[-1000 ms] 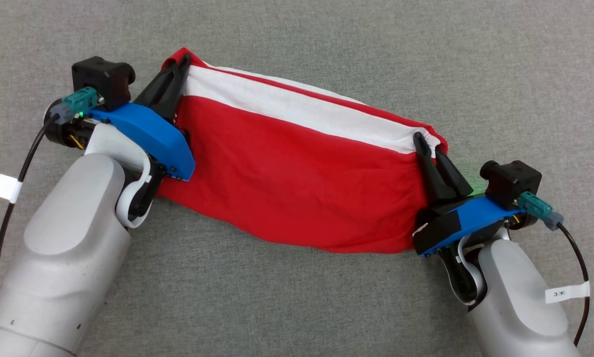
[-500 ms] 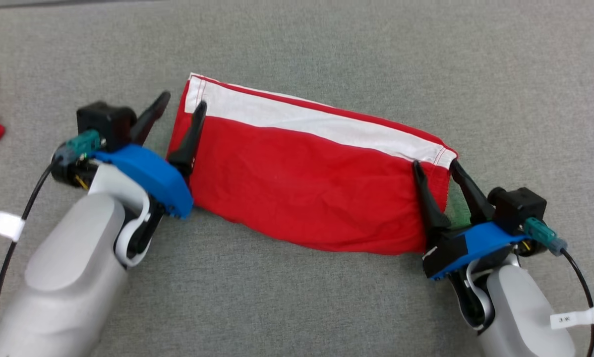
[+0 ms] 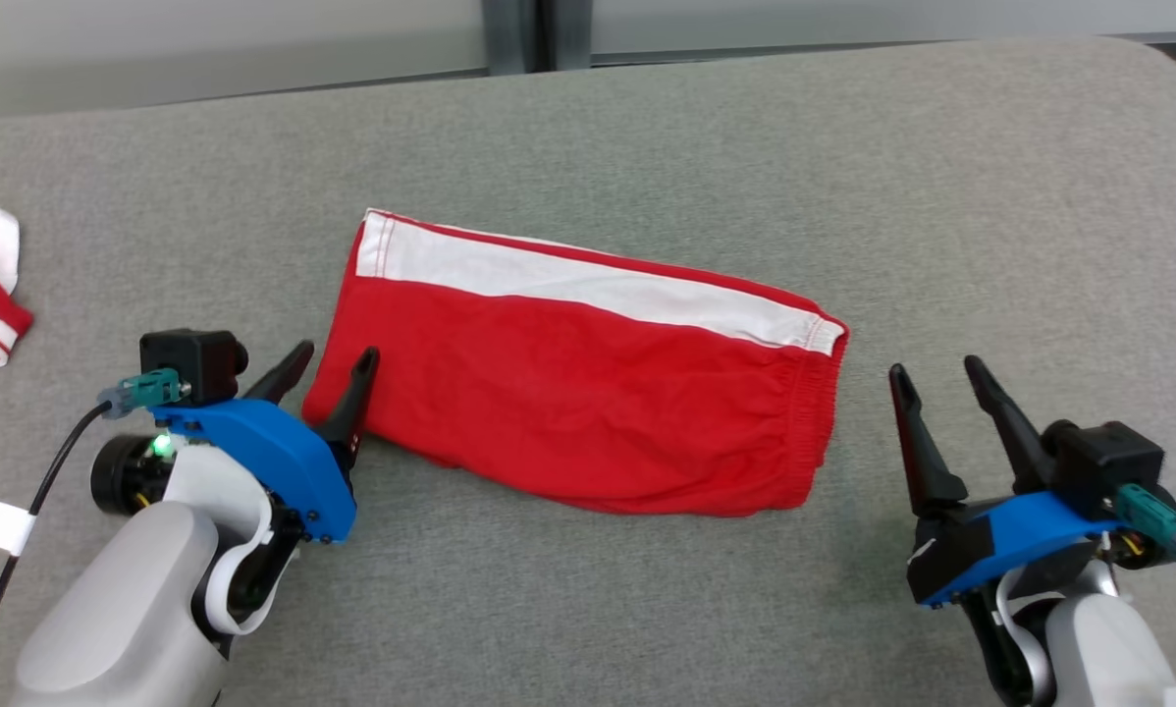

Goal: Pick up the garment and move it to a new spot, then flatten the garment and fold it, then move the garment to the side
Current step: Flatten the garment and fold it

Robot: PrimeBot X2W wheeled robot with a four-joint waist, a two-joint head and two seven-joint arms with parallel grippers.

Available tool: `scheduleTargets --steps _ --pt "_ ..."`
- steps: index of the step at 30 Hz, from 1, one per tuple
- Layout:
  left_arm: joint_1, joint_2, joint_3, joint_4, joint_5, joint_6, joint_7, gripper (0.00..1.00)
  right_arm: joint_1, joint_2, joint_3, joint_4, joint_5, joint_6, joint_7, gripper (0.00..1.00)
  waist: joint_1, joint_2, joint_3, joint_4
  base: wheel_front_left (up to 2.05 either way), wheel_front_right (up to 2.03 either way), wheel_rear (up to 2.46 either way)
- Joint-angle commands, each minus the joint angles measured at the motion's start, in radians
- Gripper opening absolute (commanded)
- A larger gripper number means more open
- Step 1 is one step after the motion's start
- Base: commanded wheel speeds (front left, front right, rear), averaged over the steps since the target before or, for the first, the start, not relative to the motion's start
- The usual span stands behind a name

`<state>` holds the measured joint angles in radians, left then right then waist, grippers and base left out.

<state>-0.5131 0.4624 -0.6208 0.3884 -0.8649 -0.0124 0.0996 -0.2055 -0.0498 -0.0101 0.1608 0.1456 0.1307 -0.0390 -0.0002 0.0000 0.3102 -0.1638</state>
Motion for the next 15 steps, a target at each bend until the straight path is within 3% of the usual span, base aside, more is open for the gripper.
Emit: scheduleTargets --steps 1,10,15 --pt "0.016 0.003 0.01 -0.002 -0.02 0.012 0.023 1.0 0.022 -0.001 -0.009 -0.031 -0.007 0.0 0.013 1.0 0.0002 0.0 -0.008 -0.013 0.0 0.0 0.0" --pt "0.03 0.033 0.024 0.034 -0.052 0.06 0.092 1.0 0.06 -0.001 -0.01 -0.163 0.005 0.0 0.061 1.0 0.0002 0.0 0.009 -0.056 0.0 0.0 0.0" --pt "0.039 0.027 0.003 0.048 -0.069 0.037 0.131 1.0 0.074 -0.001 0.004 -0.187 0.017 0.0 0.063 1.0 0.0002 0.0 0.018 -0.069 0.0 0.0 0.0"
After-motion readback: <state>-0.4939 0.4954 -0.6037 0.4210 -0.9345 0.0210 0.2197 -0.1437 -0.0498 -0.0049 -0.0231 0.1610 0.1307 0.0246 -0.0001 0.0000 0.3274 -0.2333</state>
